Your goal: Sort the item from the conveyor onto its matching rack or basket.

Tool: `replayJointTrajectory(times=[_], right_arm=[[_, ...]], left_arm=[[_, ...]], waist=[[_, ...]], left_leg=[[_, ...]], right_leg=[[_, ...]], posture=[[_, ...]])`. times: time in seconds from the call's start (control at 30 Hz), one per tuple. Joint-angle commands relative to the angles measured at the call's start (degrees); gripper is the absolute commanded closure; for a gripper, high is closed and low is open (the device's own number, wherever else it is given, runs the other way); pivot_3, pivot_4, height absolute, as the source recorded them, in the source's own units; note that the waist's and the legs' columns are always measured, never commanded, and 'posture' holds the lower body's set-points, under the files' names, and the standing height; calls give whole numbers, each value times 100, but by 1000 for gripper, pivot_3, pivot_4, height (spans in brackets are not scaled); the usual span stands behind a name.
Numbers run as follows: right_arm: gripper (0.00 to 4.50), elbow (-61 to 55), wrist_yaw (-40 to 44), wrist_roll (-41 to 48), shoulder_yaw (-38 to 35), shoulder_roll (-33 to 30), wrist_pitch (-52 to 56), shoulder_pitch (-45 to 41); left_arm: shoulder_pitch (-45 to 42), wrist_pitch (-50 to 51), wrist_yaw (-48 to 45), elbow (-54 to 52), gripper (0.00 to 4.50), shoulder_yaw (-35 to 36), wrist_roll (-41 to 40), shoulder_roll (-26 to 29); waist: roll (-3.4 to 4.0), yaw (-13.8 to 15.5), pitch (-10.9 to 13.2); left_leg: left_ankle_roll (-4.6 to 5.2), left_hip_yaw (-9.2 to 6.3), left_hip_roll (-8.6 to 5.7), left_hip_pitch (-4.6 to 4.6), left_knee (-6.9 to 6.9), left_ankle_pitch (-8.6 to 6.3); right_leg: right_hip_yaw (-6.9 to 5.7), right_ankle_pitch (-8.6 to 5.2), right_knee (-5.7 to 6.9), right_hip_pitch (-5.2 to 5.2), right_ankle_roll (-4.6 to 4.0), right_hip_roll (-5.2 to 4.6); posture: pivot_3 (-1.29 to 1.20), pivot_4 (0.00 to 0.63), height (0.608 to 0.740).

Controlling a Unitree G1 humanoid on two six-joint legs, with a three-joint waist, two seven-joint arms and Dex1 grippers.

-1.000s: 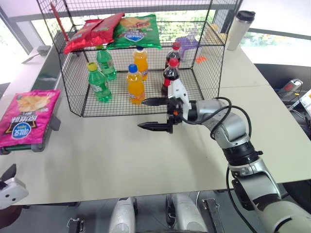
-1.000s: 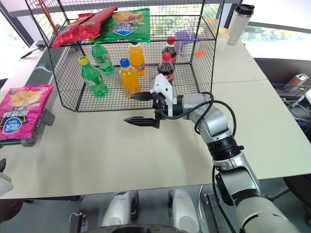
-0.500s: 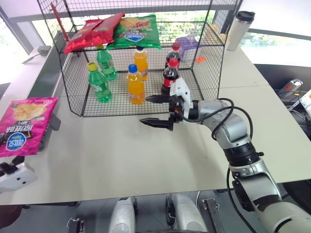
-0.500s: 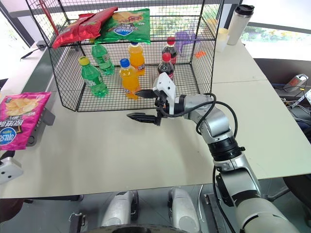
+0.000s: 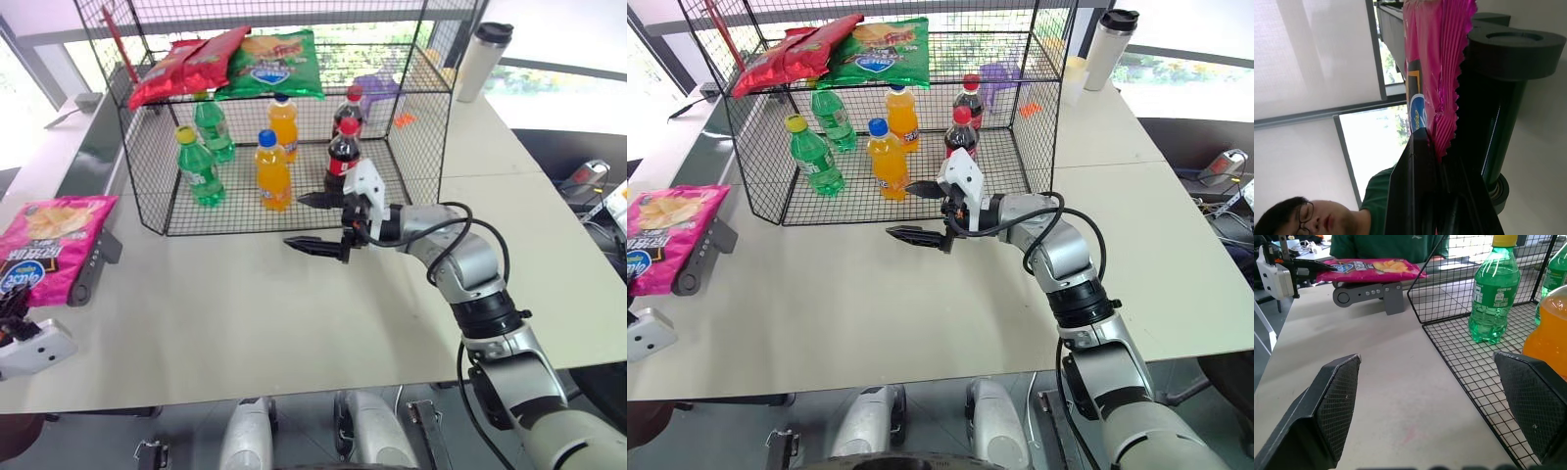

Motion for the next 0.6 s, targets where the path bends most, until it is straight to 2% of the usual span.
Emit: replayJointTrajectory(times=[0.03, 0.1, 0.23, 0.3, 0.4, 0.6], right_arm=[[0, -116, -21, -2, -123, 60, -178, -38], [0, -69, -19, -23, -124, 66, -213, -49], [0, 76, 10, -59, -143, 69, -289, -86], [0, 178, 22, -78, -139, 88, -348, -118], [0, 333, 26, -126, -129, 145, -464, -168], [0, 413, -33, -185, -182, 196, -580, -175]], left_arm=[[17, 179, -228, -137, 4412, 124, -307, 71], [13, 291, -510, -295, 4412, 260, -660, 72], [-146, 1006, -1789, -980, 4412, 888, -2189, 314], [-187, 1229, -2235, -1137, 4412, 1053, -2503, 472], [-168, 1265, -2542, -1205, 4412, 1030, -2547, 545], [41, 830, -2080, -1077, 4412, 534, -1779, 117]], waist=[[0, -1, 0], [0, -2, 0], [-8, 3, -5], [-9, 10, -5], [-2, -4, -3], [-4, -25, -4]], left_leg=[[0, 0, 0, 0, 0, 0], [0, 0, 0, 0, 0, 0], [0, -2, 1, -1, 3, 0], [0, -8, 1, -1, 5, 0], [-1, -1, -2, 10, 4, 0], [0, 6, 4, 16, -9, 1]], right_leg=[[0, 0, 0, 0, 0, 0], [0, 0, 0, 0, 0, 0], [0, 0, 1, 0, 0, 0], [-4, -1, 3, 2, -3, 1], [-1, -8, 2, 10, -15, 0], [4, 1, 3, 6, 4, 14]], posture=[[0, 150, 740], [0, 150, 740], [0, 150, 740], [0, 150, 740], [0, 150, 740], [0, 150, 740]])
